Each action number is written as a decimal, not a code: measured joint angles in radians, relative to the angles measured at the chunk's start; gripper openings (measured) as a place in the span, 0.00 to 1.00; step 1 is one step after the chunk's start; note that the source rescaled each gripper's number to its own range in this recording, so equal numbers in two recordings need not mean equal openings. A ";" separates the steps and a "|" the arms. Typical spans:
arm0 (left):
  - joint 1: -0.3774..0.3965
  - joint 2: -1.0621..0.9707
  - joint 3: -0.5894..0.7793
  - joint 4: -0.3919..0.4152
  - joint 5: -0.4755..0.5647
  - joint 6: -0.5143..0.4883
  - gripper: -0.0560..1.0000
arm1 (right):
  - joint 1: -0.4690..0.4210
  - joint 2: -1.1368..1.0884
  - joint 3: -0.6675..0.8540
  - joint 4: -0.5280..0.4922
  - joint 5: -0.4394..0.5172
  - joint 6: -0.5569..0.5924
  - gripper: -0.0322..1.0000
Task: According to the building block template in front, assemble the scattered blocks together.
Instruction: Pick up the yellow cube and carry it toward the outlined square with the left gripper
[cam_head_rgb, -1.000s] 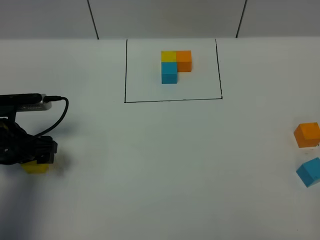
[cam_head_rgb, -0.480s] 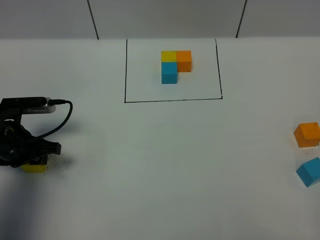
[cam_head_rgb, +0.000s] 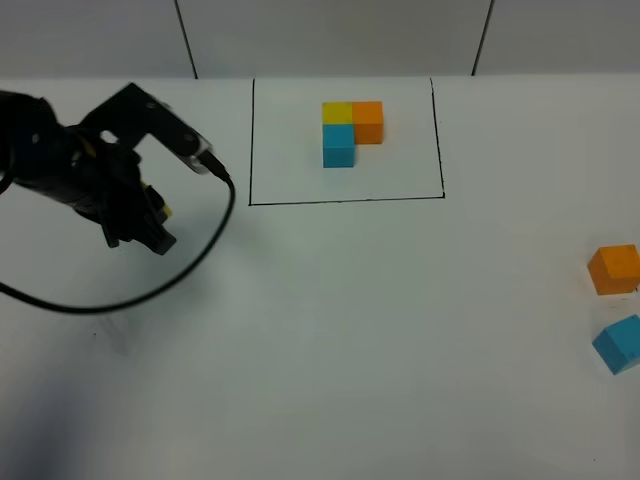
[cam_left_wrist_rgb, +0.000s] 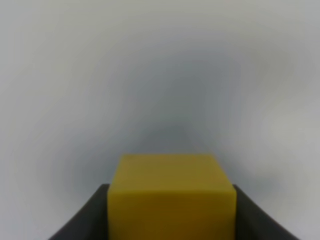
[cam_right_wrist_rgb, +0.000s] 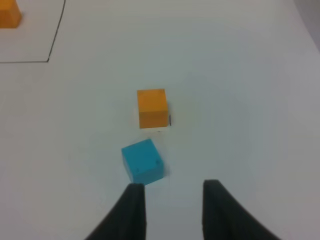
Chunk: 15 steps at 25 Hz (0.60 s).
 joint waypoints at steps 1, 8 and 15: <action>-0.032 0.013 -0.035 -0.010 0.057 0.092 0.07 | 0.000 0.000 0.000 0.000 0.000 0.000 0.03; -0.177 0.129 -0.240 -0.063 0.325 0.332 0.07 | 0.000 0.000 0.000 0.000 0.000 0.000 0.03; -0.301 0.235 -0.352 -0.069 0.336 0.388 0.07 | 0.000 0.000 0.000 0.000 0.000 0.000 0.03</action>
